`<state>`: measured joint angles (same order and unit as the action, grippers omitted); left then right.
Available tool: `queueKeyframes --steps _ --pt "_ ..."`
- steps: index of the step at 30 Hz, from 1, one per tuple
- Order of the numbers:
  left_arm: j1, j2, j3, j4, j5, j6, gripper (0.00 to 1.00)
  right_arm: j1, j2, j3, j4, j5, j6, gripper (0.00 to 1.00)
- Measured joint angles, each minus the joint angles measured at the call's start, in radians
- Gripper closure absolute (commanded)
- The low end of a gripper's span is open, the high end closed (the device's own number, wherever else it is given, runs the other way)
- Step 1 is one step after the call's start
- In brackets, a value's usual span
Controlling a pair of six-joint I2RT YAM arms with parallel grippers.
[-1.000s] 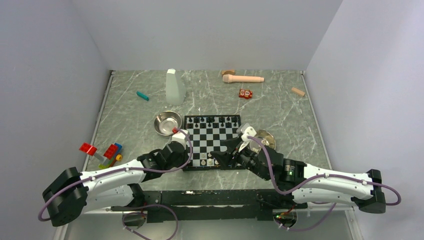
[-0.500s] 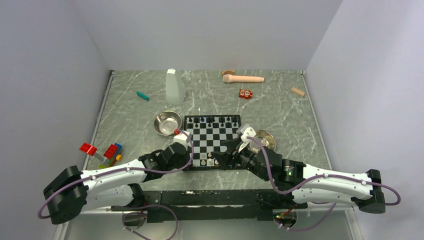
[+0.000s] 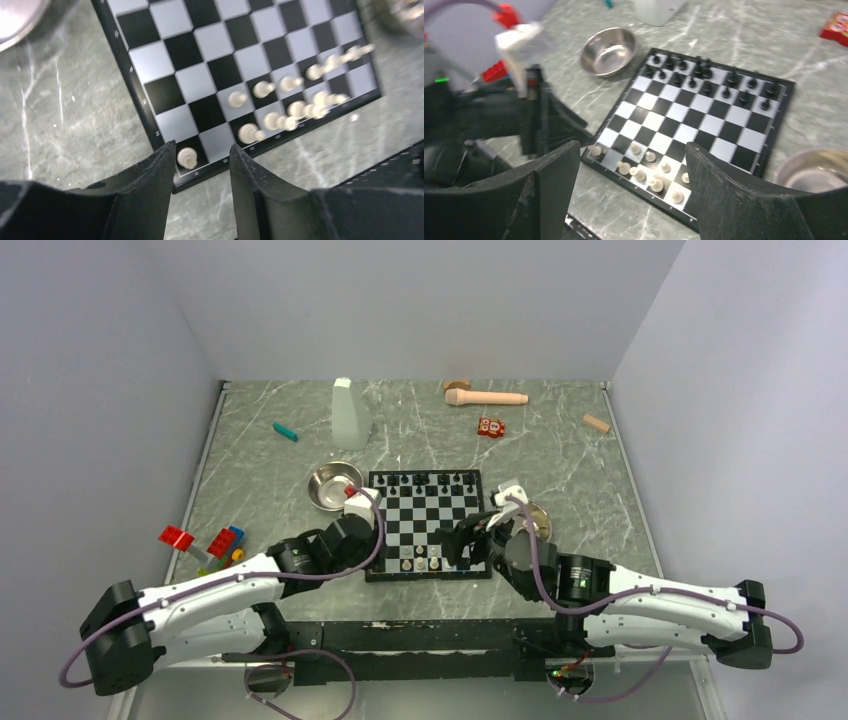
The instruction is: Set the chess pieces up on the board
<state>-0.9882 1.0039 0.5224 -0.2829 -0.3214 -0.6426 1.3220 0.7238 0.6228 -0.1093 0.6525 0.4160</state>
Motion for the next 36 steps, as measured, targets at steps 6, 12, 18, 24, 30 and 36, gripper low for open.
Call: queueKeyframes --steps 6,12,18,24,30,36 --pt "0.000 -0.082 0.122 -0.039 0.000 0.014 0.48 -0.182 0.039 0.101 -0.214 0.058 0.192 0.20" --pt "0.013 -0.127 0.187 -0.074 0.008 0.021 0.47 -0.495 0.109 0.133 -0.398 -0.093 0.340 0.25" --pt "0.128 -0.179 0.195 -0.105 0.073 0.020 0.48 -0.853 0.288 0.157 -0.492 -0.360 0.372 0.40" --pt "0.187 -0.221 0.188 -0.111 0.128 0.020 0.48 -0.960 0.372 0.159 -0.527 -0.467 0.365 0.43" --pt "0.193 -0.230 0.169 -0.123 0.159 0.018 0.49 -1.044 0.497 0.163 -0.534 -0.503 0.346 0.53" --pt "0.195 -0.237 0.160 -0.130 0.168 0.018 0.48 -1.072 0.551 0.163 -0.532 -0.502 0.335 0.55"
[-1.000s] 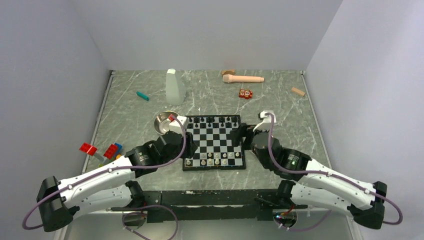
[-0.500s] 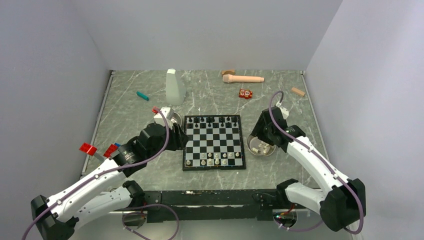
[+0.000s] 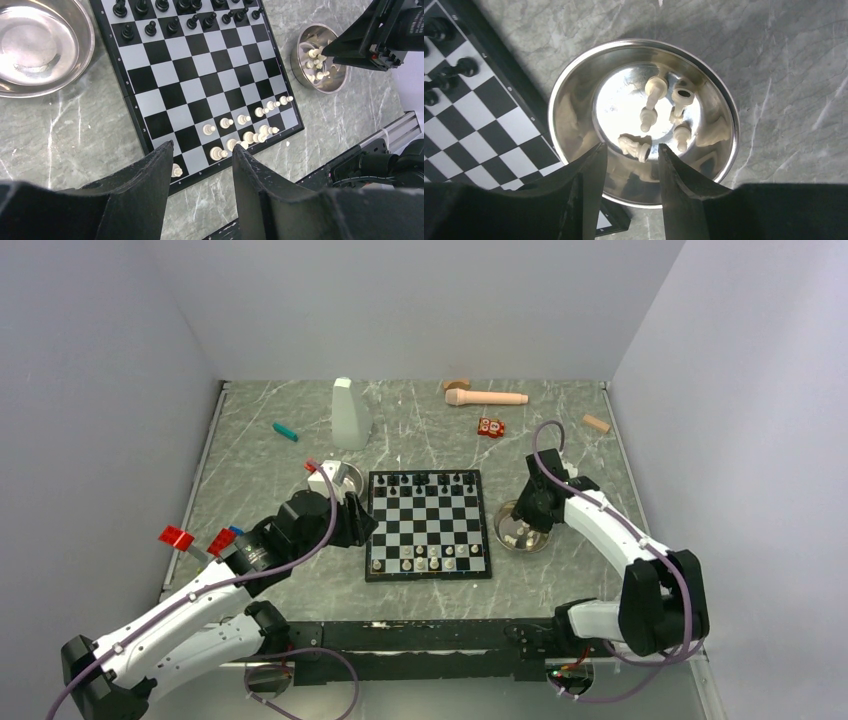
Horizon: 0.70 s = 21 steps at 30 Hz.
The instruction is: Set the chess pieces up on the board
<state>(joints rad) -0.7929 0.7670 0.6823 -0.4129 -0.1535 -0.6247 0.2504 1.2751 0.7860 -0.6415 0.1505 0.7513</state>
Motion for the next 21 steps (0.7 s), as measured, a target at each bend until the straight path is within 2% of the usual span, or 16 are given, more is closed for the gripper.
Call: queueKeyframes --steps 21 --pt "0.004 -0.004 -0.008 -0.004 0.003 0.000 0.48 -0.010 0.130 0.019 0.026 0.055 -0.028 0.62"
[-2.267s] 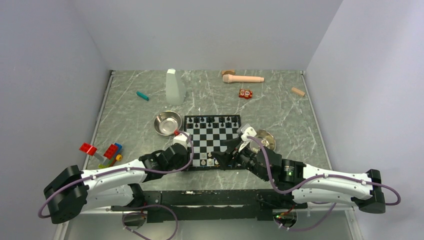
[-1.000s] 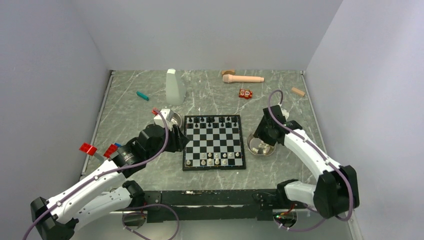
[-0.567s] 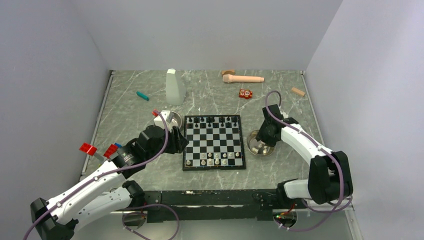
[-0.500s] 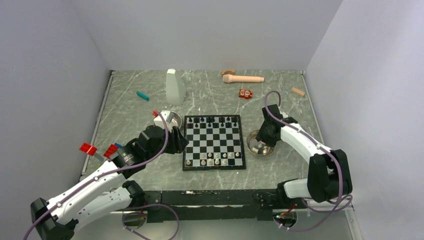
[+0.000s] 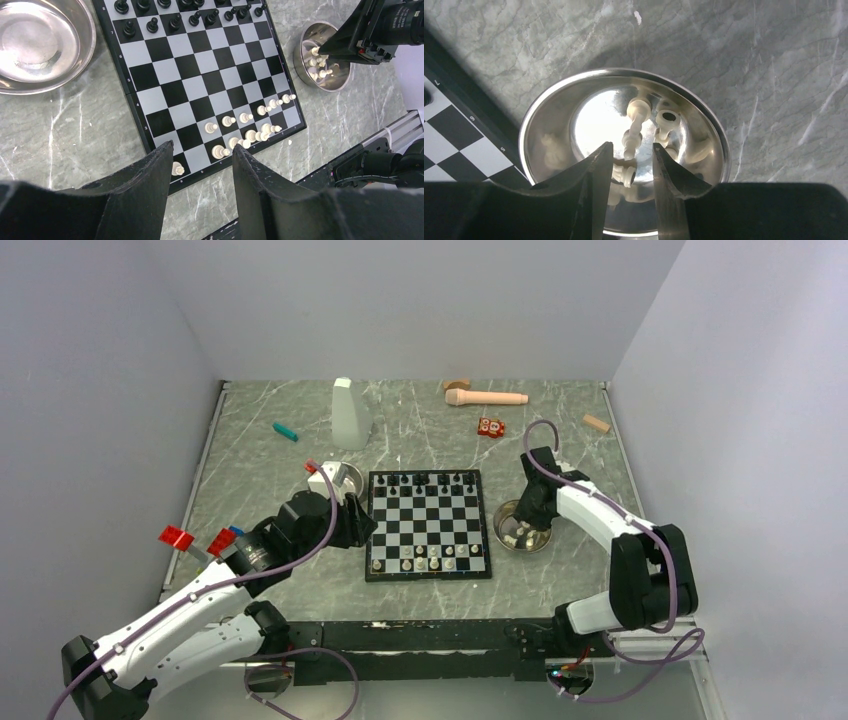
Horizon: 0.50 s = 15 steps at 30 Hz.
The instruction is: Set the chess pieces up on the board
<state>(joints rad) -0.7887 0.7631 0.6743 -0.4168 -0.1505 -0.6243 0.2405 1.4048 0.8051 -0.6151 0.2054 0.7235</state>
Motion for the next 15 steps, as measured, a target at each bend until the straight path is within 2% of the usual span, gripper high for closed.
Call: queueKeyframes --steps 15 --pt "0.002 0.005 0.000 0.000 0.001 0.000 0.48 -0.002 0.039 0.010 0.032 0.030 -0.010 0.75"
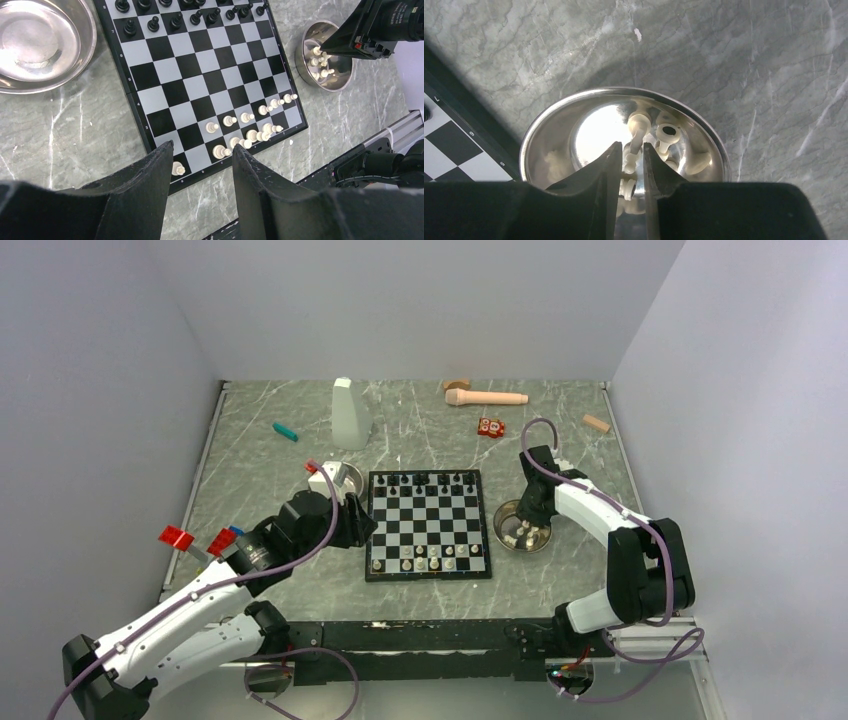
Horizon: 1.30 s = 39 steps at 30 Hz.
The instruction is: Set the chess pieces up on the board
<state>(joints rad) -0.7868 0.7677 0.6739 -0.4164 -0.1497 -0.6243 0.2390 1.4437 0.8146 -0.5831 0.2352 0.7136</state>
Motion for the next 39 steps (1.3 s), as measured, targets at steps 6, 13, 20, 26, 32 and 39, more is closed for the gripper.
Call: queueKeyframes --steps 6,13,20,26,32,39 --pt "0.004 0.002 -0.001 0.000 0.004 0.000 0.48 0.000 0.002 0.000 0.002 0.005 -0.006 0.82" --pt "0.005 0.003 -0.006 0.004 0.007 0.000 0.49 0.000 0.002 0.000 0.001 0.023 -0.011 0.92" --pt "0.006 0.015 -0.006 0.008 0.015 0.000 0.49 0.000 -0.010 0.001 -0.002 0.026 -0.019 1.00" --pt "0.008 0.016 -0.006 0.008 0.022 0.000 0.49 0.004 -0.104 0.036 -0.045 0.015 -0.046 1.00" --pt "0.013 0.023 -0.006 0.013 0.023 -0.001 0.49 0.081 -0.162 0.132 -0.093 -0.011 -0.078 1.00" --pt "0.018 0.029 -0.008 0.016 0.031 -0.001 0.49 0.311 -0.008 0.319 -0.139 -0.067 -0.124 1.00"
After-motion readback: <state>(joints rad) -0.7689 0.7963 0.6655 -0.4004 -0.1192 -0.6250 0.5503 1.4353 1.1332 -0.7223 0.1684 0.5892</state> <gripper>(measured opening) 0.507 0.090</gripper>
